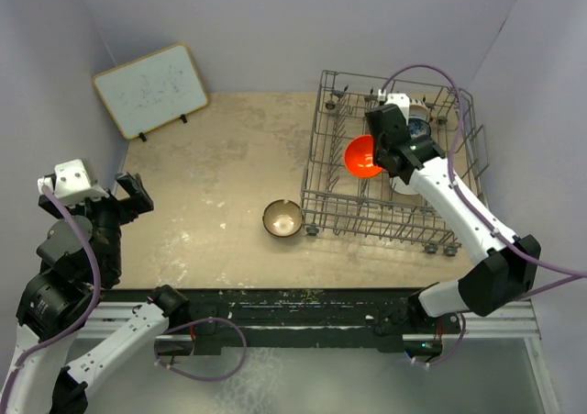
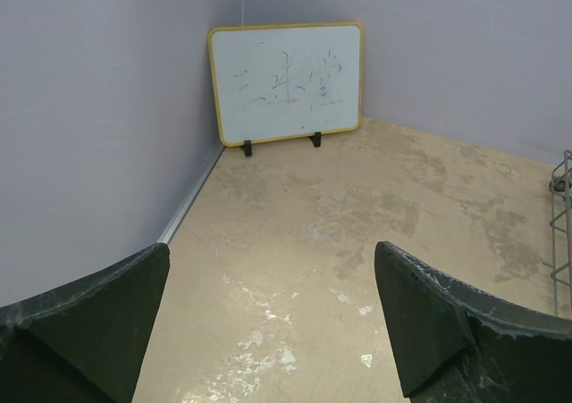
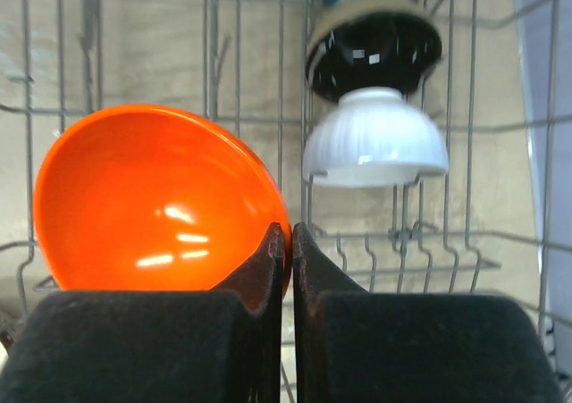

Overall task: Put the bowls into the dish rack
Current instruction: Adjust the dish rack at the center of the board.

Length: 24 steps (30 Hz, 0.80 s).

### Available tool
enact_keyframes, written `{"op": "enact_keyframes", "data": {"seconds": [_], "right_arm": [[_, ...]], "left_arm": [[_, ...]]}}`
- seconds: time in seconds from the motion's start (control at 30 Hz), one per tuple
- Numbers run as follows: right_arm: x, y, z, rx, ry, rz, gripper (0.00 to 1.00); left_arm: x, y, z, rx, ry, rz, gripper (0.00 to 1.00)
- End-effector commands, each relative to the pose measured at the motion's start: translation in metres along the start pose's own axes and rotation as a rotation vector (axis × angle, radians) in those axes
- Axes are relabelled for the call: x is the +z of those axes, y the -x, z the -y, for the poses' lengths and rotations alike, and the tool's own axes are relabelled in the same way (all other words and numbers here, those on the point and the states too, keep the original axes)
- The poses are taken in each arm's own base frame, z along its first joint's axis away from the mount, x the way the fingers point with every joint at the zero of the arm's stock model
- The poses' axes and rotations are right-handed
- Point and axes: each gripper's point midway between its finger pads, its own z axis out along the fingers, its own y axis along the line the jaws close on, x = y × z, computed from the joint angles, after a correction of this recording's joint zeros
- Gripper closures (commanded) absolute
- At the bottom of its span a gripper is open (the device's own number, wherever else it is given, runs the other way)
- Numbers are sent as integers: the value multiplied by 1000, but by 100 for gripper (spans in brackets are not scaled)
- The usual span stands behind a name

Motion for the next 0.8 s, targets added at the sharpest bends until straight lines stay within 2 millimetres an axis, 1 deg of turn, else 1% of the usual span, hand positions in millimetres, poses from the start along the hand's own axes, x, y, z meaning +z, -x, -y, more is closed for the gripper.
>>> {"op": "enact_keyframes", "data": {"seconds": [0.0,0.07,0.13,0.23,0.37,0.5,0.57,0.63,0.7,0.77], "right_arm": [[-12,-18,11,154,26,-81,100],[-10,-26,16,204,17,-128,100],[-10,-27,16,239,34,-144,100],[-9,-31,15,243,41,-164,100],[-10,-46,18,281,46,-261,100],[-17,-55,28,277,15,-301,100],[-21,-54,35,283,-7,-292,100],[-25,-48,36,291,7,-260,100],[-27,-42,27,283,78,-234,100],[-27,-49,24,267,95,-256,100]], "left_arm": [[-2,4,-2,-37,-3,18,1],[-3,3,-3,-43,-4,20,1],[-3,1,-3,-41,-4,18,1],[-1,-1,0,-31,-4,10,1],[-1,-2,0,-29,-4,15,1],[-1,-4,0,-31,-6,17,1],[0,-6,0,-28,-6,15,1],[1,-7,1,-18,-7,15,1],[2,-7,3,-13,-11,17,1],[3,-7,5,-9,-14,18,1]]}}
